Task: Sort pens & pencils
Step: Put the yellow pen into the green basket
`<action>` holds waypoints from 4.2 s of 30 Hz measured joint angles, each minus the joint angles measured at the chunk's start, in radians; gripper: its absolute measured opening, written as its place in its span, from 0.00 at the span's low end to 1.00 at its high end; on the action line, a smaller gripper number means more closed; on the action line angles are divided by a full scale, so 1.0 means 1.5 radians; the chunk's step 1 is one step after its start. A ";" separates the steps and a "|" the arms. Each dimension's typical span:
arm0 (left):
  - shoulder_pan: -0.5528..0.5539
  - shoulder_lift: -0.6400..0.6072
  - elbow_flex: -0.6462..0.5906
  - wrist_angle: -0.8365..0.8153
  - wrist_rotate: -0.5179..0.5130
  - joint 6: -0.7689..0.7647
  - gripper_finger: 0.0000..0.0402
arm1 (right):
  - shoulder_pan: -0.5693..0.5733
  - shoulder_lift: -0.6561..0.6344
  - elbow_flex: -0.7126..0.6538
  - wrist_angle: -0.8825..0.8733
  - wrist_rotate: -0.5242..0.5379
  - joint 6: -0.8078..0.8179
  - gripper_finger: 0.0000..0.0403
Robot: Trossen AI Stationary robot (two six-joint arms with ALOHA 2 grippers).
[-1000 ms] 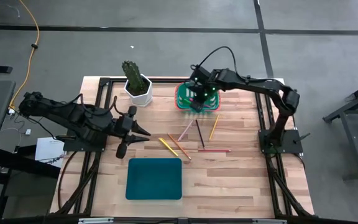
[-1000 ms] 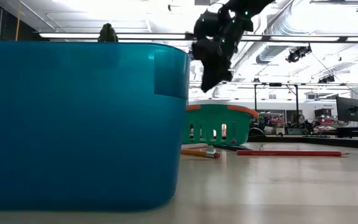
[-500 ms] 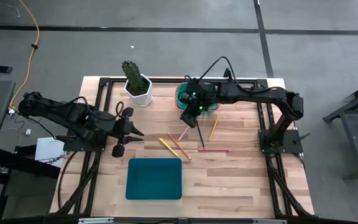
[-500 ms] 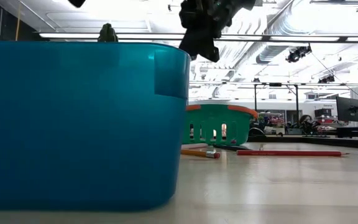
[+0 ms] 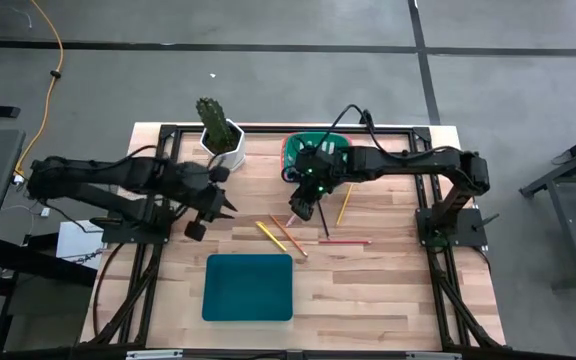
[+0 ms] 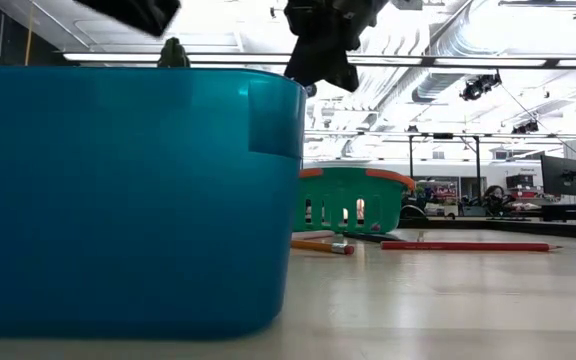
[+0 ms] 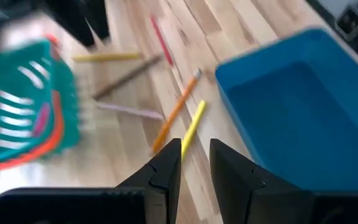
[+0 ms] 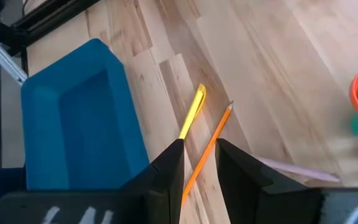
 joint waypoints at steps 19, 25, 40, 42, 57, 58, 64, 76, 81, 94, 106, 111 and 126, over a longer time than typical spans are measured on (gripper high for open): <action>0.116 0.228 0.000 0.047 0.162 0.213 0.18 | 0.017 -0.294 -0.091 0.025 0.228 0.048 0.21; 0.115 0.287 0.000 0.048 0.161 0.256 0.18 | 0.026 -0.437 -0.276 0.163 0.239 0.131 0.21; 0.114 0.400 0.000 0.106 0.081 0.321 0.18 | 0.065 -0.535 -0.426 0.223 0.255 0.228 0.21; 0.113 0.407 0.000 0.116 0.075 0.326 0.18 | 0.065 -0.535 -0.426 0.223 0.257 0.222 0.21; 0.073 0.431 0.072 0.138 0.067 0.311 0.18 | 0.065 -0.535 -0.426 0.200 0.255 0.203 0.21; 0.073 0.437 0.079 0.133 0.069 0.308 0.18 | 0.065 -0.534 -0.426 0.199 0.255 0.200 0.21; 0.073 0.500 0.119 0.083 0.099 0.294 0.18 | 0.065 -0.534 -0.426 0.193 0.251 0.198 0.21; 0.049 0.536 0.141 0.060 0.109 0.280 0.18 | 0.065 -0.534 -0.426 0.171 0.236 0.186 0.21; 0.049 0.536 0.141 0.059 0.077 0.237 0.18 | 0.065 -0.534 -0.426 0.170 0.236 0.181 0.21; 0.049 0.536 0.141 0.060 0.044 0.228 0.18 | 0.065 -0.534 -0.426 0.162 0.237 0.169 0.21; 0.049 0.535 0.141 0.035 0.074 0.252 0.19 | 0.065 -0.534 -0.426 0.161 0.237 0.166 0.21; 0.049 0.534 0.141 0.025 0.084 0.252 0.28 | 0.065 -0.534 -0.426 0.161 0.237 0.164 0.21; 0.049 0.534 0.141 0.028 0.054 0.259 0.40 | 0.064 -0.534 -0.426 0.161 0.238 0.156 0.21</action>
